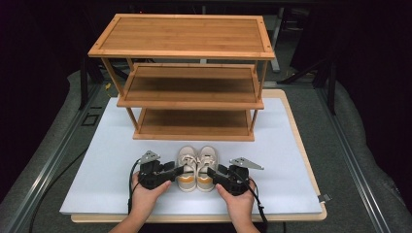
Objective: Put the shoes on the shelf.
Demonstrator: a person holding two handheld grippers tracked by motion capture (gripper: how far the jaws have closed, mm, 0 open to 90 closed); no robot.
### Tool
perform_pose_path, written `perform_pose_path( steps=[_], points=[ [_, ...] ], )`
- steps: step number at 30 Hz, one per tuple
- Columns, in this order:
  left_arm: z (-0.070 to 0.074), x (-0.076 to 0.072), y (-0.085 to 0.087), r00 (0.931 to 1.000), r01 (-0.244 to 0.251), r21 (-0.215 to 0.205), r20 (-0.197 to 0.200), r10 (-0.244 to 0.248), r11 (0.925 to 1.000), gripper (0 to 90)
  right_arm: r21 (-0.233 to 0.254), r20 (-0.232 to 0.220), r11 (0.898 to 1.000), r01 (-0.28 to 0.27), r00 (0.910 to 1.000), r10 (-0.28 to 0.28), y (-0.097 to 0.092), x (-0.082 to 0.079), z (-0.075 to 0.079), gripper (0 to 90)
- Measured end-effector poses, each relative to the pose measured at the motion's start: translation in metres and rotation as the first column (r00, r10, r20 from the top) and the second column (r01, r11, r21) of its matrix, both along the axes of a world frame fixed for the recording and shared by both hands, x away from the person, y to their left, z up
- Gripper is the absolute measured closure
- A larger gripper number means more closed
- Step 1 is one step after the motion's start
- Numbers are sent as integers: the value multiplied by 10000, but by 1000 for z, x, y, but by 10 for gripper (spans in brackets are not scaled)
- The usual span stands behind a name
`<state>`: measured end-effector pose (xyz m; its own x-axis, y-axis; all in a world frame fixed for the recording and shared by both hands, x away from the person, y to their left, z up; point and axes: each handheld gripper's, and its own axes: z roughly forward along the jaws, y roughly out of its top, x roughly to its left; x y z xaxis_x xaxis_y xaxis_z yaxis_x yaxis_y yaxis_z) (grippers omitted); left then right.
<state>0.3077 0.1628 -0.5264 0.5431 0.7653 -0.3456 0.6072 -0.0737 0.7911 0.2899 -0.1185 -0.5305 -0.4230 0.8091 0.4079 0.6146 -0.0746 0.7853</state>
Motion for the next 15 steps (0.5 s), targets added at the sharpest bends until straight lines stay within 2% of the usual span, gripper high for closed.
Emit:
perform_pose_path(
  steps=[3, 4, 10, 12, 15],
  points=[
    [1, -1, 0, 10000, -43, -24, 85, 43, 10000, 475, 20, 89, 10000, 39, 10000, -39, -1, -2, 0, 508],
    [0, -1, 0, 9999, -74, -22, 132, 74, 10000, 479, 157, 120, 9999, -27, 9999, 25, 0, -3, 0, 523],
    [-4, -2, -3, 9996, -269, -613, -3, 269, 9978, 508, -22, 251, 9998, 188, 9995, -187, 5, -3, -1, 537],
    [-5, -2, -6, 9991, -406, -553, 88, 411, 9976, 515, 172, 203, 9994, 283, 9994, -287, 5, -2, 0, 537],
    [-8, -3, -8, 9982, -608, -541, -21, 607, 9967, 514, 299, 229, 9985, 464, 9986, -471, 4, -2, 1, 537]
  ],
)
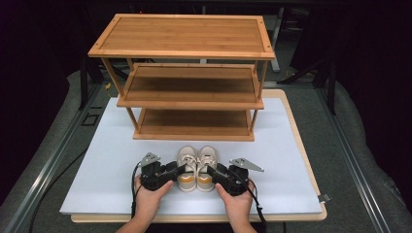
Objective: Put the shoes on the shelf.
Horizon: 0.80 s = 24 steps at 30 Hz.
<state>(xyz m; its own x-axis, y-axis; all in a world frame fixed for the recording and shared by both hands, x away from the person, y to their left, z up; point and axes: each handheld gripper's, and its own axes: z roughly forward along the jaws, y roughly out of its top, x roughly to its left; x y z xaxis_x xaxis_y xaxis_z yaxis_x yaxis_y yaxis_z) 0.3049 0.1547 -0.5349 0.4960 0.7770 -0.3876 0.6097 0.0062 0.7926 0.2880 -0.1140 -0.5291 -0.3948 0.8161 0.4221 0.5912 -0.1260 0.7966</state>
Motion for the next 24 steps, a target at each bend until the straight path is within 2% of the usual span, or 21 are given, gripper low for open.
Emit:
perform_pose_path(
  steps=[2, 3, 4, 7, 9, 10, 12, 16, 19, 22, 24],
  points=[
    [-3, -1, -2, 9997, -199, -144, -167, 197, 9997, 508, 165, -77, 9998, 128, 9999, -127, 1, 0, -1, 524],
    [-4, -2, -2, 9995, -257, -160, -182, 254, 9995, 499, 61, -72, 9998, 171, 9998, -171, 2, 0, -1, 520],
    [-5, -2, -3, 9991, -386, -171, -159, 383, 9991, 496, 29, 12, 9997, 259, 9997, -259, 4, 1, -2, 520],
    [-7, -4, -5, 9978, -664, -164, 18, 664, 9977, 480, -27, -101, 9994, 349, 9993, -350, 5, 1, -4, 521],
    [-9, -5, -6, 9969, -789, -346, 24, 791, 9963, 478, 61, -191, 9989, 470, 9987, -469, 6, 1, -5, 524],
    [-11, -6, -6, 9965, -836, -527, 37, 839, 9951, 480, 0, -318, 9989, 479, 9983, -479, 6, 1, -6, 530],
    [-12, -7, -6, 9959, -895, -609, 96, 903, 9941, 494, -118, -486, 9986, 516, 9975, -521, 7, 1, -9, 549],
    [-14, -8, -6, 9947, -1008, -839, 107, 1021, 9914, 499, -86, -525, 9969, 778, 9956, -782, 9, 1, -10, 563],
    [-14, -8, -6, 9947, -1010, -840, 119, 1023, 9913, 501, -50, -300, 9930, 1182, 9925, -1183, 13, -3, -13, 559],
    [-13, -7, -7, 9946, -1023, -751, 102, 1033, 9919, 506, 73, -240, 9925, 1220, 9923, -1218, 13, -3, -14, 558],
    [-13, -7, -8, 9943, -1051, -673, 127, 1062, 9922, 509, -26, -228, 9923, 1241, 9920, -1241, 14, -3, -14, 538]
  ],
)
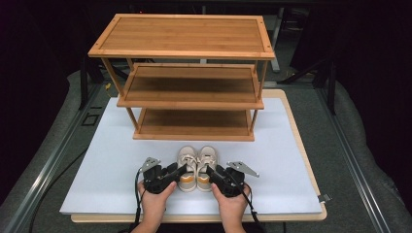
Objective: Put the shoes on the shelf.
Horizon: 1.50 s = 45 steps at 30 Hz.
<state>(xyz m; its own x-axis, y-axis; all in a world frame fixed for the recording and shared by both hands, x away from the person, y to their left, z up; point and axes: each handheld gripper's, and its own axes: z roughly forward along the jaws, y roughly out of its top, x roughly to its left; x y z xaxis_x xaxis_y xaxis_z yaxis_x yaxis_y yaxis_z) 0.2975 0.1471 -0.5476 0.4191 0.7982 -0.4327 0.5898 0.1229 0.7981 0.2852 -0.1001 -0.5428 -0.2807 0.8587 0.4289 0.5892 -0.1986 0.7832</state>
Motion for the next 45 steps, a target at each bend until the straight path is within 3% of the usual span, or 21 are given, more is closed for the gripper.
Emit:
perform_pose_path(
  steps=[3, 6, 16, 22, 27, 37, 45],
  points=[
    [0, 0, 0, 10000, -12, -6, 28, 12, 10000, 511, -148, 239, 9999, 43, 9997, -39, 2, 1, -2, 527],
    [0, -1, -2, 9999, -137, 9, 67, 137, 9999, 512, -89, 86, 9998, -196, 9998, 197, 0, 0, -1, 524],
    [-1, -1, -3, 9994, -335, -154, 20, 335, 9993, 520, -8, 299, 9999, 148, 9994, -148, 3, 0, -3, 541],
    [-2, -2, -3, 9991, -405, -178, 77, 406, 9990, 525, -228, 16, 9997, 101, 9999, -101, 3, 1, -1, 553],
    [-2, -2, -3, 9993, -371, -157, 103, 373, 9992, 530, -28, 247, 9994, 334, 9991, -333, 5, 0, -2, 560],
    [-1, -3, -4, 9989, -450, -137, 133, 452, 9989, 547, -84, 265, 9981, 605, 9978, -602, 8, -5, -3, 580],
    [1, -4, -3, 9986, -498, -124, 148, 500, 9987, 547, 135, 314, 9982, 576, 9978, -580, 9, -5, -4, 584]
  ],
)
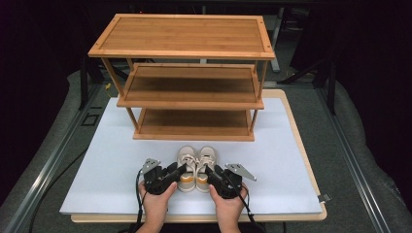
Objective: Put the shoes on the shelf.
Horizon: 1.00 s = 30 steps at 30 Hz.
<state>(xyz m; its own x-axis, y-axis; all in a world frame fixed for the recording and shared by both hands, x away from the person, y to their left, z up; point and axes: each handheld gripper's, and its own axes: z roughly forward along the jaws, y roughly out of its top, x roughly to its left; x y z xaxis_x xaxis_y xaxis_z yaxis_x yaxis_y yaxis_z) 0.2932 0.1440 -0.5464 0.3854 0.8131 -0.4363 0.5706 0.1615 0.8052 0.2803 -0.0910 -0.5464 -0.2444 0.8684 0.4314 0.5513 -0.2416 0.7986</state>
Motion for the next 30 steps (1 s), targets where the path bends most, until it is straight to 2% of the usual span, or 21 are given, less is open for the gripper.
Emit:
perform_pose_path(
  steps=[9, 11, 12, 14, 15, 16, 17, 18, 19, 20, 21, 23, 24, 25, 26, 27, 28, 29, 30],
  points=[
    [2, 1, 2, 10000, 16, -35, -84, -16, 10000, 547, 31, -260, 9999, -168, 9995, 169, 0, -1, 2, 584],
    [3, 0, 2, 10000, 23, -39, -83, -24, 10000, 547, 41, -229, 9998, -174, 9996, 175, 0, -1, 3, 584],
    [4, 1, 2, 10000, 22, -52, -62, -22, 10000, 547, 145, -58, 9999, -64, 10000, 65, 1, 0, 3, 584],
    [5, 1, 2, 10000, 17, -93, -36, -17, 10000, 547, 65, -142, 10000, 7, 9999, -6, 0, -1, 5, 584],
    [6, 1, 2, 10000, 25, -102, -29, -26, 9999, 547, 202, -11, 9998, -8, 10000, 8, 1, 0, 5, 584],
    [7, 1, 2, 10000, 51, -65, 11, -51, 10000, 547, 107, -176, 9999, -104, 9998, 106, 0, -1, 6, 584],
    [8, 1, 2, 10000, 46, -64, 16, -46, 10000, 547, 213, 30, 9998, -15, 10000, 15, 0, -1, 7, 584],
    [9, 1, 2, 10000, 54, -73, 28, -53, 10000, 548, 98, -76, 10000, 12, 10000, -12, 0, -1, 8, 584],
    [10, 1, 2, 10000, 68, -65, 38, -68, 10000, 547, 234, 73, 9997, -6, 10000, 5, 0, 0, 8, 584],
    [11, 1, 2, 10000, 77, -53, 49, -77, 10000, 547, 148, -65, 9999, -74, 10000, 75, -1, -1, 10, 584],
    [13, 1, 2, 10000, 71, -81, 66, -70, 9999, 548, 224, 100, 9997, -16, 9999, 14, 0, 0, 10, 583],
    [14, 1, 2, 9999, 83, -66, 70, -82, 9999, 547, 129, -66, 9998, -161, 9998, 162, -1, -1, 14, 584],
    [15, 2, 3, 9999, 101, -79, 62, -100, 9999, 547, 91, 37, 10000, -14, 10000, 14, 0, -1, 14, 583],
    [16, 2, 3, 9999, 101, -132, 52, -100, 9999, 547, 125, -62, 9998, -183, 9998, 184, -1, -1, 16, 583],
    [17, 2, 3, 10000, 92, -170, 38, -92, 9998, 548, 57, 58, 10000, -5, 10000, 5, 0, -1, 17, 583],
    [17, 2, 3, 9999, 96, -186, 61, -95, 9998, 548, 81, -19, 9997, -225, 9997, 226, -1, -1, 19, 583],
    [19, 2, 4, 9999, 96, -195, 68, -95, 9998, 548, 6, 87, 10000, 5, 10000, -5, 1, 0, 20, 583],
    [21, 2, 4, 9999, 100, -192, 105, -98, 9998, 548, -32, 62, 10000, -24, 10000, 24, 1, 0, 22, 583],
    [22, 2, 5, 9999, 108, -179, 117, -106, 9998, 548, 97, 244, 9999, -29, 9997, 26, 1, 1, 23, 583]
  ],
)
